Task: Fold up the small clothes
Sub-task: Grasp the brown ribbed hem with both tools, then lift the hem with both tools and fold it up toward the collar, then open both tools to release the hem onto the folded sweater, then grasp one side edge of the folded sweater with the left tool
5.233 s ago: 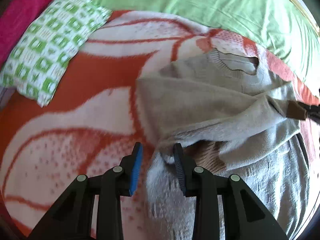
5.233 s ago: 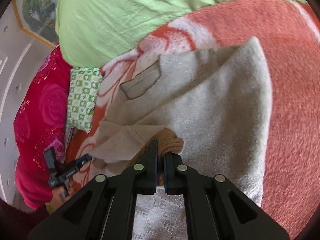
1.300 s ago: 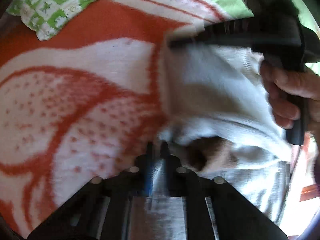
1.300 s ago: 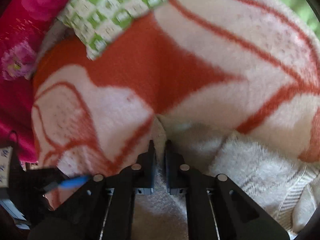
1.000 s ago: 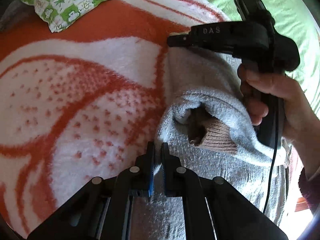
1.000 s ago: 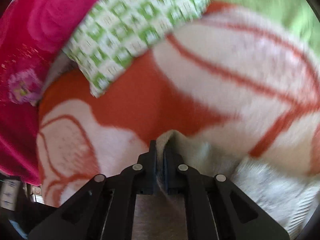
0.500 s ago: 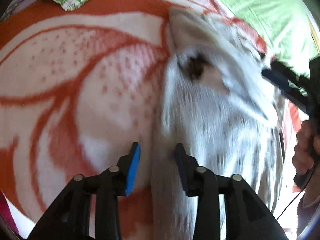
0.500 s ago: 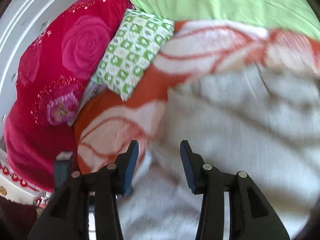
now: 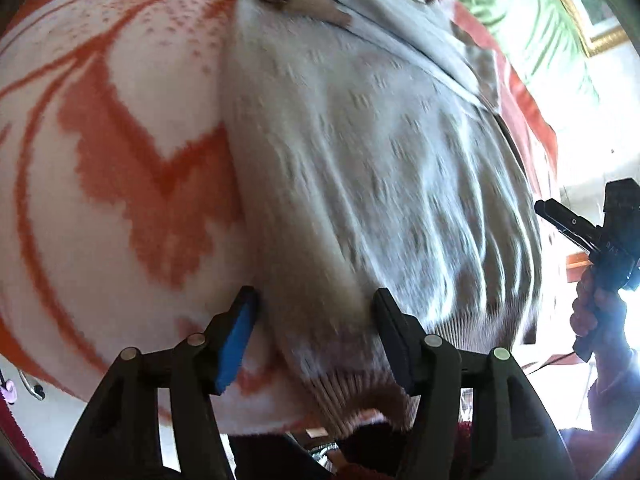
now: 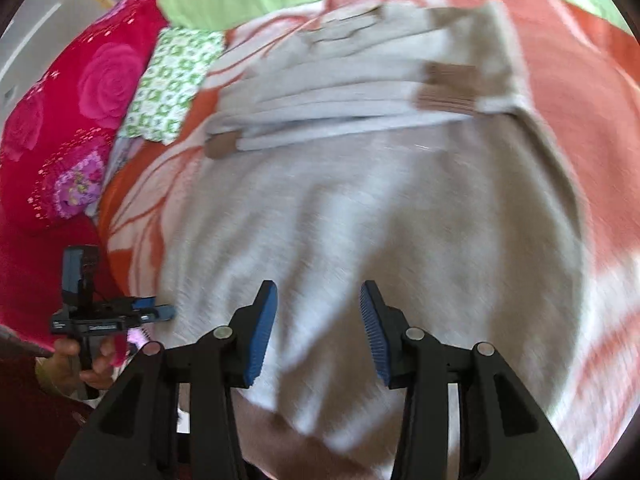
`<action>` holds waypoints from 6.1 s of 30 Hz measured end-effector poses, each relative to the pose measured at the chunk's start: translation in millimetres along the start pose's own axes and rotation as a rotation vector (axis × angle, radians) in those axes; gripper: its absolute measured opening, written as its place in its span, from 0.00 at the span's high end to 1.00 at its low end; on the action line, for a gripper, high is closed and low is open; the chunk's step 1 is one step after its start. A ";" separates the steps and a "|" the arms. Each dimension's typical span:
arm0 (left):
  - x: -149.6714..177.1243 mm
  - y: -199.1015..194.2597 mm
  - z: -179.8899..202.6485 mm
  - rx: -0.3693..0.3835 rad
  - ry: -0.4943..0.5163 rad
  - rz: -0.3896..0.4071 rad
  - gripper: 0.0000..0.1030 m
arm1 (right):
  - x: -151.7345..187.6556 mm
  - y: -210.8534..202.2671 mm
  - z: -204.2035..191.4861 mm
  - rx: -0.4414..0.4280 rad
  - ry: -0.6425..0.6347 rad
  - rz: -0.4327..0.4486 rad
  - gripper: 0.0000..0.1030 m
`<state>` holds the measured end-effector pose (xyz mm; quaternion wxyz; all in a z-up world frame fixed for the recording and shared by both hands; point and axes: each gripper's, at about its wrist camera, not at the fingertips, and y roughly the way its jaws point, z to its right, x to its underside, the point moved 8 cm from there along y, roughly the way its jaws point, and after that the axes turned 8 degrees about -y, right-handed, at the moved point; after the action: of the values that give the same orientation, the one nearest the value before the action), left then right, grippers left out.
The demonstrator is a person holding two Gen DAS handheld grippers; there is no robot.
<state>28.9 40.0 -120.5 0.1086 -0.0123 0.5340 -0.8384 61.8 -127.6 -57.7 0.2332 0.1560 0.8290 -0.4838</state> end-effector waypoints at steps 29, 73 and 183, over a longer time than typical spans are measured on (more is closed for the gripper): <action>25.3 -5.7 23.3 0.161 0.006 -0.023 0.91 | 146.8 -72.5 80.7 -0.041 0.497 0.160 0.92; -333.7 -34.8 65.7 0.178 -0.104 0.405 0.91 | -244.7 5.9 130.5 -0.259 0.336 0.443 0.91; -244.6 -21.8 79.5 0.024 -0.264 0.469 0.88 | -134.6 46.9 73.2 -0.032 0.192 0.233 0.53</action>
<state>274.8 25.7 -43.5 0.3685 0.0038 0.4935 -0.7878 215.1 -173.4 -50.5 0.2101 0.2931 0.8313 -0.4230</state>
